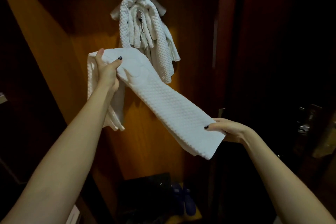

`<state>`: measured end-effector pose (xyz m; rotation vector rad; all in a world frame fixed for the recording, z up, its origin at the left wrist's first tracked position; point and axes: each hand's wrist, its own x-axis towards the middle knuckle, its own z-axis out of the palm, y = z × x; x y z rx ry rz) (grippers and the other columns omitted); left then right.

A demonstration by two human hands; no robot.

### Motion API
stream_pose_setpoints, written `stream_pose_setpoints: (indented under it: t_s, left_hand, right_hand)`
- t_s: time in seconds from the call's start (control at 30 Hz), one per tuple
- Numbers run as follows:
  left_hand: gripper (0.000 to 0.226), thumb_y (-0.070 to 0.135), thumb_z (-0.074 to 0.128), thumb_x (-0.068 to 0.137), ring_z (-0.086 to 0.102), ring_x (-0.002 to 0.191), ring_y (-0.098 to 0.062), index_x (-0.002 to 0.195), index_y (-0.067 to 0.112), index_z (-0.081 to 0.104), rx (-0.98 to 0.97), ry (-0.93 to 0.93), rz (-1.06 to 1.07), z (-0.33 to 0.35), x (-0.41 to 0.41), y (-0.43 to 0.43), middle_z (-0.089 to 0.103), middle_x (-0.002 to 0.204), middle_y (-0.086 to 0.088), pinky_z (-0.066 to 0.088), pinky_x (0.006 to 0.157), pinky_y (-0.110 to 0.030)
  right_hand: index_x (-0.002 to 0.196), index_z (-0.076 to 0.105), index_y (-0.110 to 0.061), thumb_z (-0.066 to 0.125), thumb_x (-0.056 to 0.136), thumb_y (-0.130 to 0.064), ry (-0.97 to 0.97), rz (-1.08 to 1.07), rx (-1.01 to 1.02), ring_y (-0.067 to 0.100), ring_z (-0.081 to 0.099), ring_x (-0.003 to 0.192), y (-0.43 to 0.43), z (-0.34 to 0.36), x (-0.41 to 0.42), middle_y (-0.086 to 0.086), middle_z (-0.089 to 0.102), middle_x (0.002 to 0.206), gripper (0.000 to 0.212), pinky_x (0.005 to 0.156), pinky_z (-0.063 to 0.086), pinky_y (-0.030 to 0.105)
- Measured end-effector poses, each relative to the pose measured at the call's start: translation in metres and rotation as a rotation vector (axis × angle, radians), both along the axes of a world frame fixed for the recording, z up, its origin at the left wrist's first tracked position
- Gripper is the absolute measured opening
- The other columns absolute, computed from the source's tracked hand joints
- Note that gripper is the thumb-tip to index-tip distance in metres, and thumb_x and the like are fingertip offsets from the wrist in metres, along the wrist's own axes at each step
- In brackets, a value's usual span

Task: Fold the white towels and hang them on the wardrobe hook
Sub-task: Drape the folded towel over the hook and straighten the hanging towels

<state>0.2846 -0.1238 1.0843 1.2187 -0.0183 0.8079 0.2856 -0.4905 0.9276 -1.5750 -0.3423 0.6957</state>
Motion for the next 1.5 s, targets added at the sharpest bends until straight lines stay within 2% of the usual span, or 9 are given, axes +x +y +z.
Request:
stream_pose_setpoints:
  t_s: [0.13, 0.37, 0.57, 0.67, 0.8, 1.0, 1.13, 1.2, 1.5]
  left_hand:
    - [0.070, -0.008, 0.058, 0.086, 0.052, 0.120, -0.026, 0.144, 0.018, 0.028, -0.016, -0.013, -0.004, 0.004, 0.001, -0.003, 0.040, 0.141, -0.016, 0.052, 0.094, -0.034]
    - [0.068, -0.005, 0.057, 0.088, 0.051, 0.114, -0.021, 0.146, 0.017, 0.027, -0.067, 0.017, -0.013, 0.001, 0.000, -0.007, 0.042, 0.139, -0.012, 0.053, 0.080, -0.024]
    - [0.069, -0.007, 0.059, 0.085, 0.054, 0.108, -0.017, 0.142, 0.022, 0.032, -0.047, 0.024, 0.043, -0.005, -0.005, 0.013, 0.044, 0.135, -0.008, 0.056, 0.076, -0.024]
    - [0.070, -0.008, 0.059, 0.084, 0.053, 0.116, -0.022, 0.141, 0.024, 0.034, -0.020, 0.022, 0.053, -0.011, -0.009, 0.023, 0.043, 0.139, -0.011, 0.056, 0.086, -0.032]
    - [0.071, -0.010, 0.055, 0.085, 0.055, 0.118, -0.026, 0.143, 0.023, 0.033, -0.097, -0.002, -0.062, -0.015, -0.016, 0.023, 0.046, 0.137, -0.014, 0.054, 0.090, -0.038]
    - [0.063, -0.009, 0.057, 0.087, 0.058, 0.114, -0.026, 0.138, 0.022, 0.037, -0.194, -0.058, -0.248, -0.006, -0.025, -0.007, 0.050, 0.132, -0.010, 0.056, 0.076, -0.032]
    - [0.066, -0.010, 0.056, 0.087, 0.058, 0.112, -0.026, 0.143, 0.015, 0.033, -0.121, -0.060, -0.349, 0.001, -0.029, -0.027, 0.048, 0.137, -0.015, 0.054, 0.083, -0.037]
    - [0.068, -0.010, 0.056, 0.086, 0.059, 0.109, -0.022, 0.144, 0.016, 0.032, -0.047, -0.047, -0.358, 0.004, -0.032, -0.031, 0.051, 0.131, -0.008, 0.055, 0.078, -0.033]
    - [0.065, -0.003, 0.066, 0.083, 0.048, 0.123, -0.021, 0.139, 0.015, 0.038, 0.500, -0.047, -0.053, 0.016, -0.033, -0.013, 0.043, 0.138, -0.009, 0.050, 0.094, -0.029]
  right_hand:
    - [0.121, 0.060, -0.007, 0.068, 0.076, -0.008, -0.026, 0.059, -0.033, 0.030, 0.066, 0.109, 0.012, 0.008, -0.002, 0.013, 0.068, 0.120, 0.046, 0.078, 0.057, 0.036]
    - [0.120, 0.062, -0.014, 0.088, 0.061, -0.047, 0.097, 0.107, 0.078, 0.026, 0.068, 0.105, 0.050, 0.009, -0.015, 0.010, 0.069, 0.118, 0.072, 0.082, 0.057, 0.037]
    - [0.124, 0.056, -0.017, 0.074, 0.080, -0.033, -0.317, -0.082, 0.081, 0.028, 0.068, 0.104, 0.054, 0.021, -0.031, 0.008, 0.067, 0.120, 0.050, 0.087, 0.056, 0.049]
    - [0.122, 0.052, -0.027, 0.076, 0.078, -0.026, -0.494, -0.219, 0.098, 0.018, 0.070, 0.098, 0.049, 0.024, -0.038, 0.004, 0.063, 0.124, 0.049, 0.074, 0.060, 0.036]
    - [0.139, 0.020, -0.065, 0.070, 0.086, -0.011, -0.538, 0.001, 0.075, -0.026, 0.036, 0.121, 0.050, 0.028, -0.044, -0.051, 0.025, 0.135, 0.090, 0.087, 0.042, 0.004]
    - [0.131, 0.018, -0.073, 0.067, 0.089, -0.025, -0.483, 0.119, 0.202, 0.001, 0.026, 0.142, 0.106, 0.050, -0.051, -0.030, 0.012, 0.154, 0.080, 0.116, 0.031, 0.039]
    - [0.133, 0.014, -0.067, 0.063, 0.092, -0.034, -0.667, -0.008, 0.252, -0.012, 0.008, 0.142, 0.143, 0.064, -0.052, -0.048, 0.009, 0.143, 0.072, 0.118, 0.015, 0.020]
    - [0.132, 0.017, -0.067, 0.063, 0.090, -0.034, -0.730, -0.062, 0.263, -0.015, 0.008, 0.140, 0.150, 0.072, -0.052, -0.052, 0.011, 0.140, 0.071, 0.113, 0.016, 0.011]
    - [0.113, 0.066, -0.041, 0.062, 0.087, -0.024, -0.760, -0.127, 0.233, 0.005, 0.052, 0.125, 0.125, 0.076, -0.029, -0.022, 0.061, 0.125, 0.032, 0.105, 0.040, 0.030]
